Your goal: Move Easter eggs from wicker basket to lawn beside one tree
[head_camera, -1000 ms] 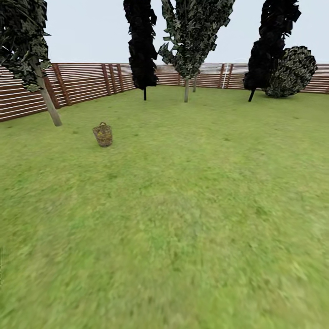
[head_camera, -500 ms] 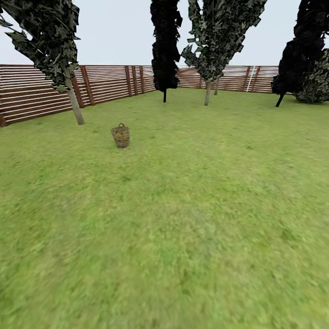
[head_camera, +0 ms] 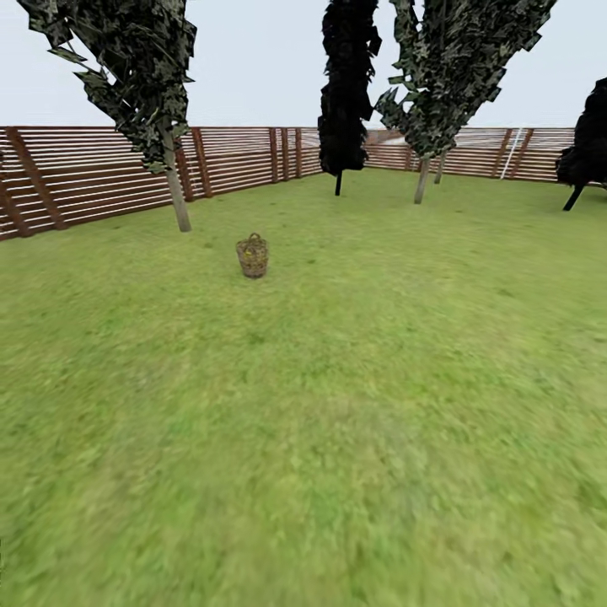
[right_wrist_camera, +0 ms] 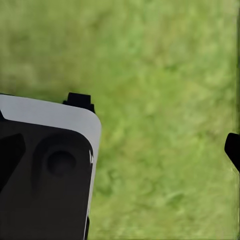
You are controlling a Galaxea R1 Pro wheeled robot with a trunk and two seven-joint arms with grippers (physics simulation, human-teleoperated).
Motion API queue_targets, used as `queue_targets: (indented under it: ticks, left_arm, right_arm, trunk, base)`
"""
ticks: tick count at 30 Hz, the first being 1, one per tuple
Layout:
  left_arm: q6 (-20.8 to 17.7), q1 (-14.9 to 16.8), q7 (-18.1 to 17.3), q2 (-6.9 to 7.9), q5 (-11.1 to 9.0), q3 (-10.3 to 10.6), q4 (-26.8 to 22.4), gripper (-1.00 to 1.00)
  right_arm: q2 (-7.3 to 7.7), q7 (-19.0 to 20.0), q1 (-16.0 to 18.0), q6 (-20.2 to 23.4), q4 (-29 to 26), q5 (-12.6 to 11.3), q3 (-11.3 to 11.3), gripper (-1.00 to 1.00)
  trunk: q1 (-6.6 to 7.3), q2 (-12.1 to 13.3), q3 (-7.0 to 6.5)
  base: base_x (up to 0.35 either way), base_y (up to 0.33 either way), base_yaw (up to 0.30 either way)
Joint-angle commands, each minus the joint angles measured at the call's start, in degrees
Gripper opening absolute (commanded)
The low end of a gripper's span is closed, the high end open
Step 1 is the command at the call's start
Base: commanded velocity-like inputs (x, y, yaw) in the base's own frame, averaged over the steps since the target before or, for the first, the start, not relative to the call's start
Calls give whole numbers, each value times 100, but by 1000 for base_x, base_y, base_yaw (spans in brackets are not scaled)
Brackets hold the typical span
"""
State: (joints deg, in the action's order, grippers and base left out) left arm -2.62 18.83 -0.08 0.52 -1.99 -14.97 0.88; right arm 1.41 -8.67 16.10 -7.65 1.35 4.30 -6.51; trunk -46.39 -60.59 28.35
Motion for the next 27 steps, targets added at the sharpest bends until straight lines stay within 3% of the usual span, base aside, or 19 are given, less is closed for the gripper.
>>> queue_targets:
  ticks: [1, 10, 27]
  left_arm:
    - [-10, 7, -1, 1, -21, -15, 9, 100]
    - [-13, 7, -1, 1, -21, -15, 9, 100]
    - [-11, 7, -1, 1, -21, -15, 9, 100]
  right_arm:
    - [0, -30, 4, -17, 14, 45, -26, 100]
    - [5, -30, 3, -13, 14, 45, -26, 100]
    - [20, -30, 5, -11, 3, 86, -48, 100]
  trunk:
    - [-3, -3, -2]
    - [-3, -3, -50]
    - [-3, -3, -54]
  base:
    - [324, -90, 242]
    - [324, -90, 209]
    - [324, -90, 8]
